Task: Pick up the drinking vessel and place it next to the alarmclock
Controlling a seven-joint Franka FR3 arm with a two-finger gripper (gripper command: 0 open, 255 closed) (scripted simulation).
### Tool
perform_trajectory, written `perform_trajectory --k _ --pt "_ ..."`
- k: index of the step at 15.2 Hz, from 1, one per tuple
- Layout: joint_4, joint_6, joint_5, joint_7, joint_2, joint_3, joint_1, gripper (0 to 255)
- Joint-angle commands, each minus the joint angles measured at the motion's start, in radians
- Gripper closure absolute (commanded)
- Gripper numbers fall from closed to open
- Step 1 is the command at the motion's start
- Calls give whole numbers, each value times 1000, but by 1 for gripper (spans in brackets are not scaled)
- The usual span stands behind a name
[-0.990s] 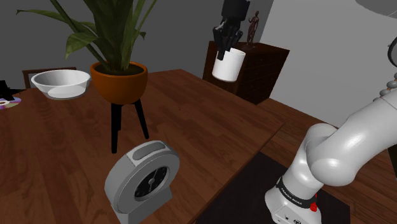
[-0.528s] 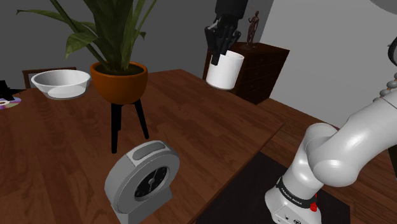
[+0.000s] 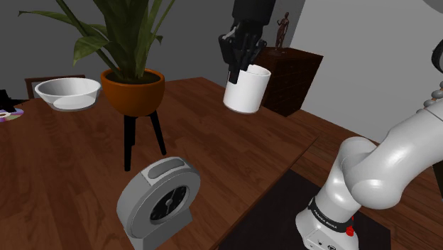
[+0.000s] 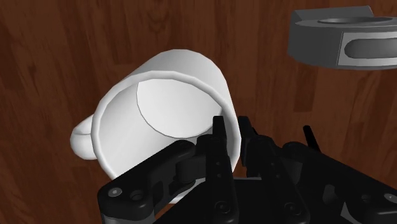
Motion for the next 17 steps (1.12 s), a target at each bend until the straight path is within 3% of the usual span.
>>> perform_trajectory --k 1,17 --pt "-39 27 4 3 -13 3 3 255" --pt "-304 238 21 -5 -68 11 13 255"
